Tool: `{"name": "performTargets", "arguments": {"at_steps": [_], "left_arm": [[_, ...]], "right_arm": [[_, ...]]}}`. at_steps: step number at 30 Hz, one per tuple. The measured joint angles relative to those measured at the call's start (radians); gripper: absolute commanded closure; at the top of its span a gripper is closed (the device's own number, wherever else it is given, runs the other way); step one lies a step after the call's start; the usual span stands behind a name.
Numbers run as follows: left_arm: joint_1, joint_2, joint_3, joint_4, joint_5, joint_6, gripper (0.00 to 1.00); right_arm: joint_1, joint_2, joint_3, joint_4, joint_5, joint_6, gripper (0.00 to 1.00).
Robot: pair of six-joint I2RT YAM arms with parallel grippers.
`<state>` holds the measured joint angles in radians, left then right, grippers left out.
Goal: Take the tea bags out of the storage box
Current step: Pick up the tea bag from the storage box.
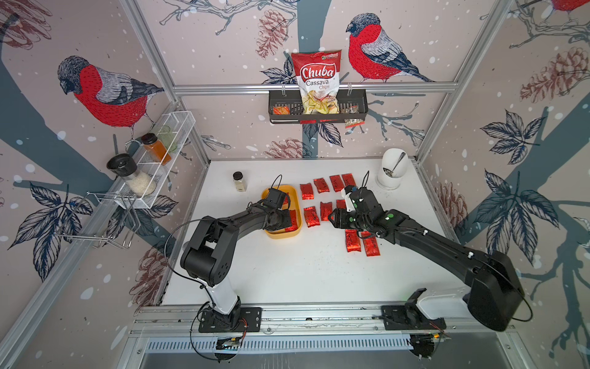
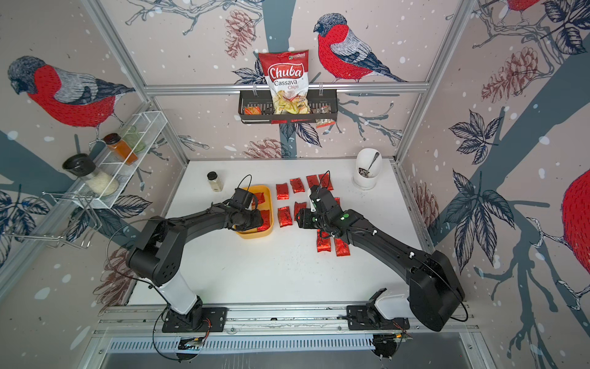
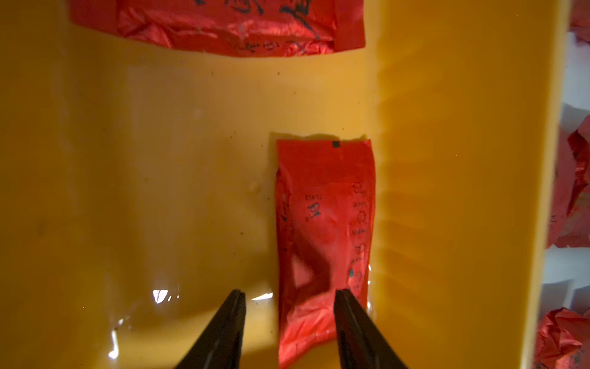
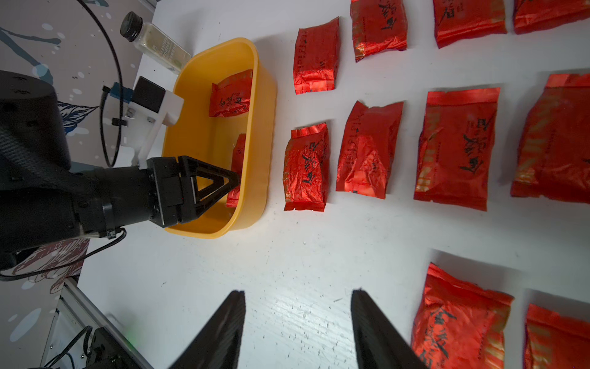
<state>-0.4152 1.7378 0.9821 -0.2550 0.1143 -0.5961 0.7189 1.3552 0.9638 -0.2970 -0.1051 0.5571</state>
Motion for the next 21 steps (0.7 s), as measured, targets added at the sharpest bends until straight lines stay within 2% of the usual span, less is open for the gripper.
{"name": "performTargets", "arguments": {"at_steps": [4,9,14,21], "left_arm": [[0.000,0.011,0.000,0.031,0.024,-0.008,0.71],[0.000,0.012,0.000,0.048,0.046,-0.027,1.00],[0.009,-0.007,0.000,0.058,0.063,-0.035,1.00],[0.041,-0.121,0.002,0.049,0.066,-0.036,1.00]], "right_arm": [[-0.002,0.005,-0.005,0.006,0.000,-0.002,0.42],[-0.013,0.008,-0.018,0.008,0.000,-0.008,0.42],[-0.023,0.007,-0.022,0.008,-0.001,-0.008,0.42],[-0.027,-0.001,-0.022,0.008,-0.005,-0.009,0.42]]}}
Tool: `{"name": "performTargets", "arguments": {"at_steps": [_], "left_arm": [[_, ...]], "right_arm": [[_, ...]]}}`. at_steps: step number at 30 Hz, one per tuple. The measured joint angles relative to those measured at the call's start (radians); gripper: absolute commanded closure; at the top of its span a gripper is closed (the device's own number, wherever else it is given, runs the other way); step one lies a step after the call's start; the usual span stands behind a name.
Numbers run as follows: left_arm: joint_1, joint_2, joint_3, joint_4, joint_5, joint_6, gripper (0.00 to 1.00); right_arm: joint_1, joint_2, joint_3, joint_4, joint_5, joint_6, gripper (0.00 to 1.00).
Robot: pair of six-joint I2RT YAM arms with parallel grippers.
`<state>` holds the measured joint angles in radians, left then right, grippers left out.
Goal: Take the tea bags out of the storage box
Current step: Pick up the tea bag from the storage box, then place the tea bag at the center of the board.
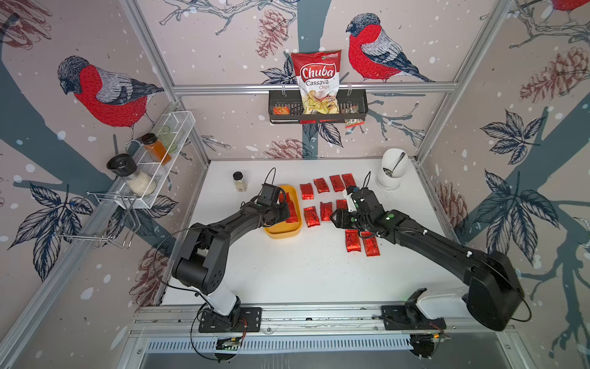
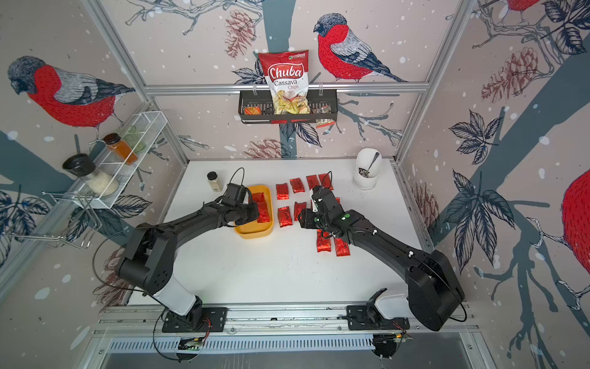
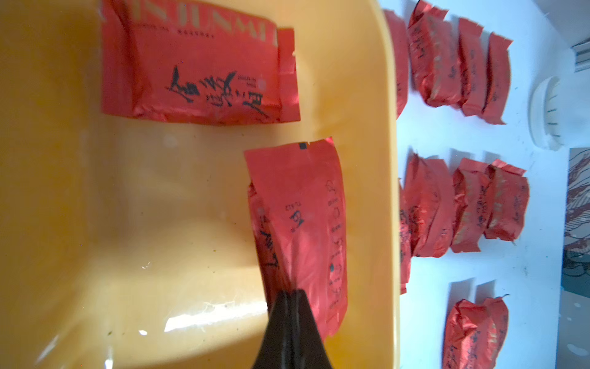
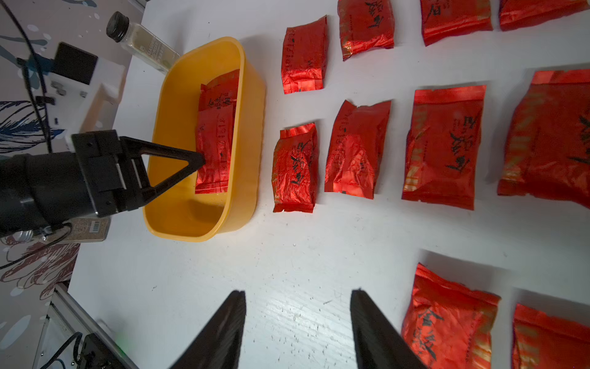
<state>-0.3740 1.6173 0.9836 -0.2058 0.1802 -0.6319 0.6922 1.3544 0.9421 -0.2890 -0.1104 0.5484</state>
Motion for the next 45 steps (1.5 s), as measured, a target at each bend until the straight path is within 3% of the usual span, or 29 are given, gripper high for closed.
{"name": "performTargets", "arguments": {"at_steps": [10,16,20,24,29,40,43,45], "left_arm": [[-0.022,-0.142,0.043,-0.089,0.011,0.004,1.00],[-0.162,-0.253,-0.042,-0.084,0.015,-0.043,1.00],[-0.303,-0.278,-0.125,-0.058,0.006,-0.129,1.00],[-0.423,-0.228,-0.159,0.021,-0.004,-0.203,1.00],[-0.508,-0.095,-0.156,0.104,-0.031,-0.262,1.00],[-0.543,0.115,-0.078,0.216,-0.030,-0.296,1.00],[-0.544,0.129,-0.062,0.225,-0.026,-0.296,0.70],[-0.545,0.128,-0.054,0.223,-0.024,-0.296,0.56]], "right_arm": [[-0.006,-0.046,0.014,-0.008,-0.002,-0.002,0.42],[-0.023,-0.145,0.002,-0.043,0.011,-0.004,0.42],[-0.040,-0.233,-0.033,-0.066,0.024,-0.004,0.41],[-0.054,-0.316,-0.076,-0.090,0.031,-0.003,0.41],[-0.062,-0.383,-0.105,-0.116,0.035,-0.003,0.41],[-0.069,-0.427,-0.131,-0.147,0.051,0.000,0.39],[-0.071,-0.424,-0.132,-0.147,0.051,0.000,0.39],[-0.071,-0.412,-0.131,-0.146,0.051,0.000,0.38]]}}
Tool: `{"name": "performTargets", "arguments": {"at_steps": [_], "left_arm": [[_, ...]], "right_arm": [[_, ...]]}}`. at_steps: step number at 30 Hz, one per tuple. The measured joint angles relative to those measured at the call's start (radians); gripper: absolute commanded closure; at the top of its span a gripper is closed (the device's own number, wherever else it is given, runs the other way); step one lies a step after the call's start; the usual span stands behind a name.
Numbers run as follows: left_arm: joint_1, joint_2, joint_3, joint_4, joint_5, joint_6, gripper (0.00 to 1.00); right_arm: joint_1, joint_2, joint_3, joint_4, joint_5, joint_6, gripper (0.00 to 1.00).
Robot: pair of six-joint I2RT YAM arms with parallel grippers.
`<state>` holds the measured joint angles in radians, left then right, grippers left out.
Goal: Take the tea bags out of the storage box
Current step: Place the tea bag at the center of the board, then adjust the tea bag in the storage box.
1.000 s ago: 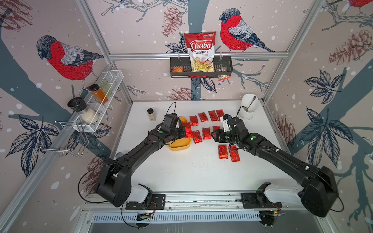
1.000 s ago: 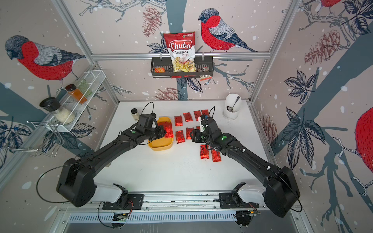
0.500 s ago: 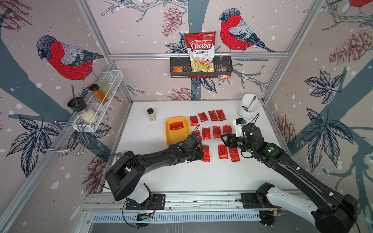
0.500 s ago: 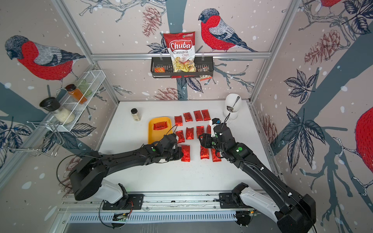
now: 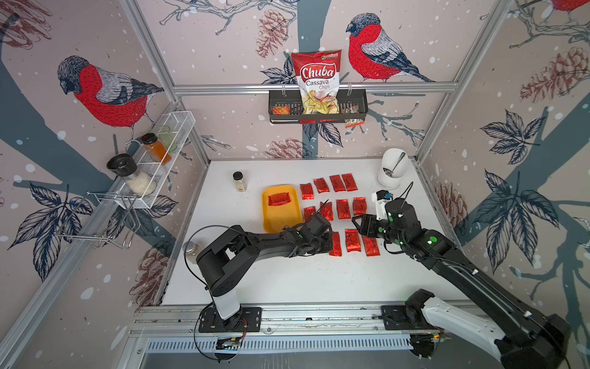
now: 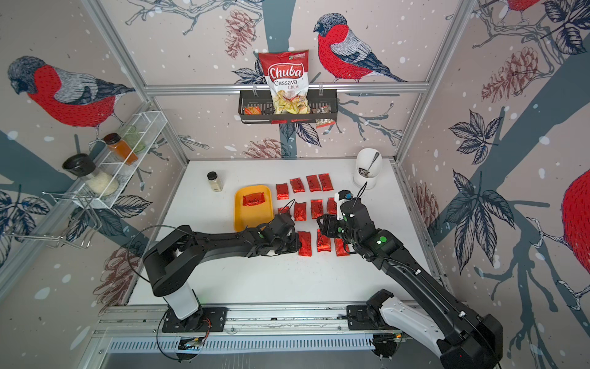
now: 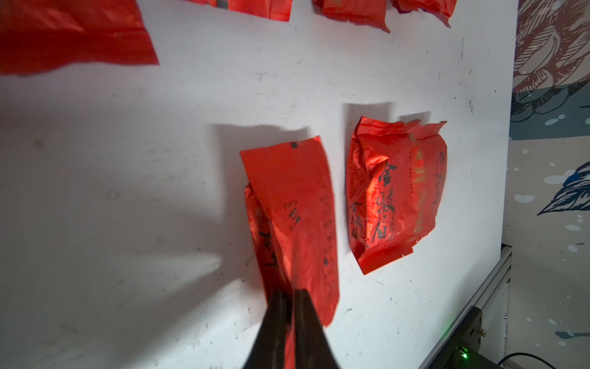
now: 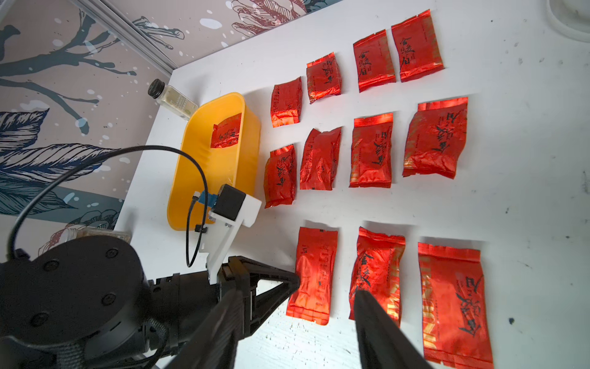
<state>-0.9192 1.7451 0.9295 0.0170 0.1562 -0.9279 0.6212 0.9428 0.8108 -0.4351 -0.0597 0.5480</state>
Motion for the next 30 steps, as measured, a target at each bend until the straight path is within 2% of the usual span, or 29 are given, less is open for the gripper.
{"name": "performTargets", "arguments": {"at_steps": [3,8,11,16,20,26,30], "left_arm": [[0.000,-0.030,0.002,-0.017,-0.006,0.001,0.49],[0.014,-0.153,0.000,-0.067,-0.047,0.014,0.49],[0.064,-0.277,-0.044,-0.091,-0.067,0.020,0.49],[0.238,-0.498,-0.141,-0.160,-0.107,0.048,0.47],[0.441,-0.623,-0.210,-0.216,-0.096,0.093,0.47],[0.695,-0.682,-0.302,-0.239,-0.003,0.154,0.47],[0.770,-0.682,-0.340,-0.237,0.055,0.178,0.47]], "right_arm": [[0.000,0.033,0.016,0.000,0.000,0.000,0.36],[0.000,0.132,0.082,0.037,-0.006,0.000,0.36],[0.012,0.230,0.137,0.077,-0.022,0.001,0.37],[0.069,0.467,0.286,0.150,-0.052,0.008,0.42],[0.111,0.682,0.477,0.172,-0.077,0.009,0.46],[0.163,1.020,0.834,0.145,-0.097,0.008,0.48],[0.186,1.243,1.094,0.062,-0.088,0.003,0.49]]}}
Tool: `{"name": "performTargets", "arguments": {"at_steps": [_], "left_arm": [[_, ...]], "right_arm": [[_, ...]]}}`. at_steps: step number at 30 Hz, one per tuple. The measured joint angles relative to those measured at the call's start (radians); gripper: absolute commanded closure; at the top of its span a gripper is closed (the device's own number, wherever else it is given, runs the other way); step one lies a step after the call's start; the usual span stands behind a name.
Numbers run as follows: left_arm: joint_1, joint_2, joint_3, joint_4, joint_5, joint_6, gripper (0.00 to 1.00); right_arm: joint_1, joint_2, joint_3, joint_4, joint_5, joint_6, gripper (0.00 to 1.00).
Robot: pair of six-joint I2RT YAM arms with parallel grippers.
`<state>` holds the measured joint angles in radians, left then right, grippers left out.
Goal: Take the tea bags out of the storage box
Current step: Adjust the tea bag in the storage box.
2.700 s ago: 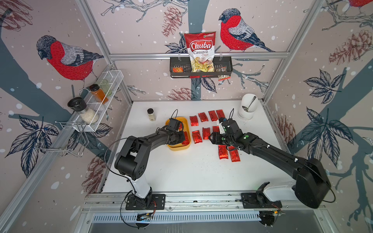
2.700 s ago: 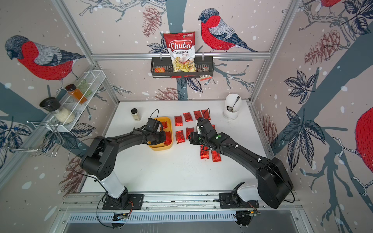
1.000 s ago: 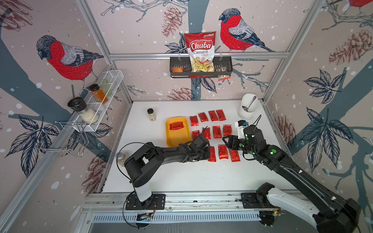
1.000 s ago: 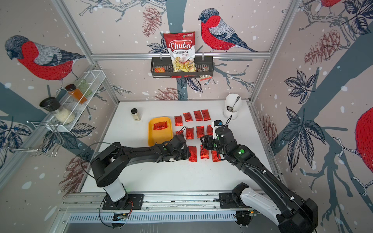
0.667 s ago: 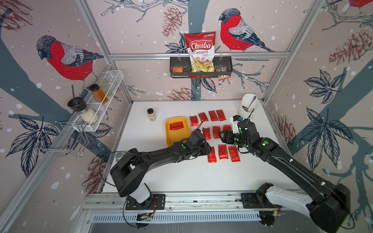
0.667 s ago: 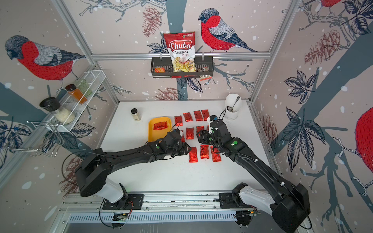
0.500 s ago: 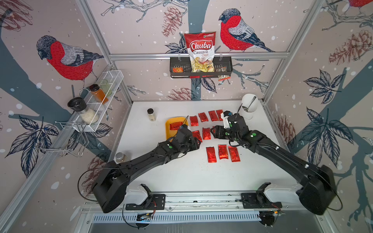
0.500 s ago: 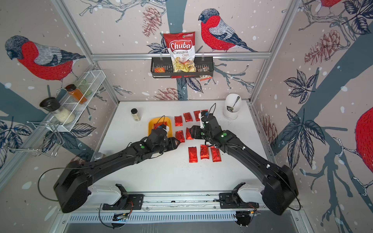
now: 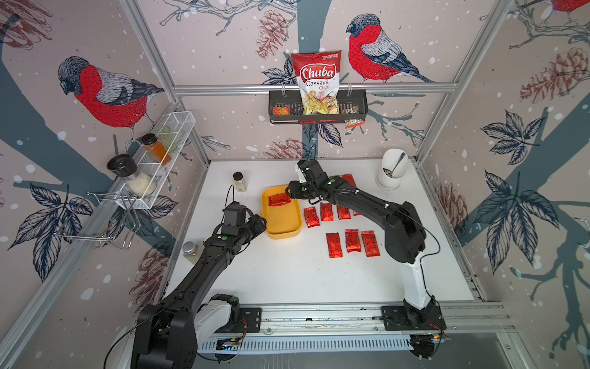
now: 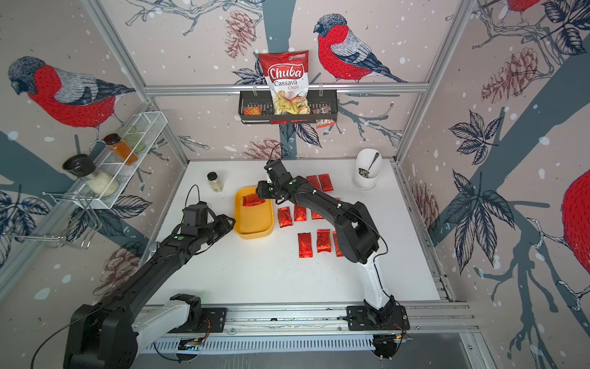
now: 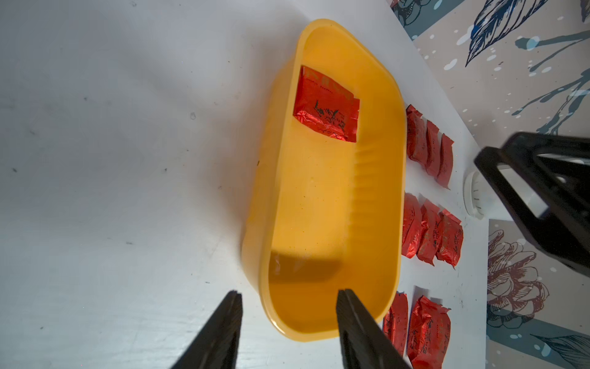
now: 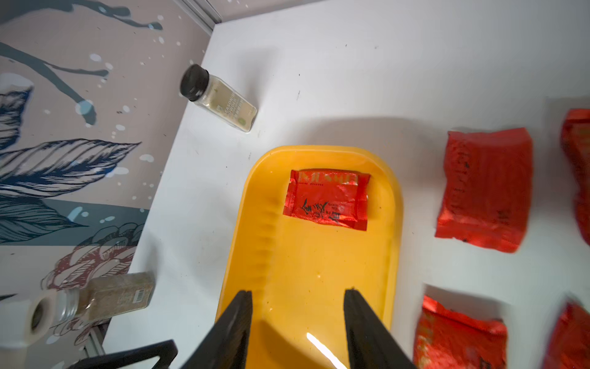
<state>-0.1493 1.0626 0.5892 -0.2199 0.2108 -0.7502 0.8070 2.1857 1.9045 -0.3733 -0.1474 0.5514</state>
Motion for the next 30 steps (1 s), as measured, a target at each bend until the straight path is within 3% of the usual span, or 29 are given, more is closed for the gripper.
{"name": "performTargets", "arguments": {"at_steps": [5,8,16,30], "left_arm": [[0.015,0.015,-0.015,0.016,0.047,0.018,0.47],[0.016,0.023,-0.021,0.031,0.065,0.024,0.47],[0.018,0.013,-0.039,0.052,0.104,0.036,0.47],[0.019,-0.040,-0.054,0.049,0.138,0.062,0.47]], "right_arm": [[0.017,0.240,0.328,-0.140,0.076,-0.003,0.48],[0.021,0.318,0.420,-0.187,0.133,-0.003,0.47],[0.037,0.381,0.435,-0.230,0.241,0.006,0.43],[0.056,0.448,0.483,-0.204,0.242,0.055,0.42]]}}
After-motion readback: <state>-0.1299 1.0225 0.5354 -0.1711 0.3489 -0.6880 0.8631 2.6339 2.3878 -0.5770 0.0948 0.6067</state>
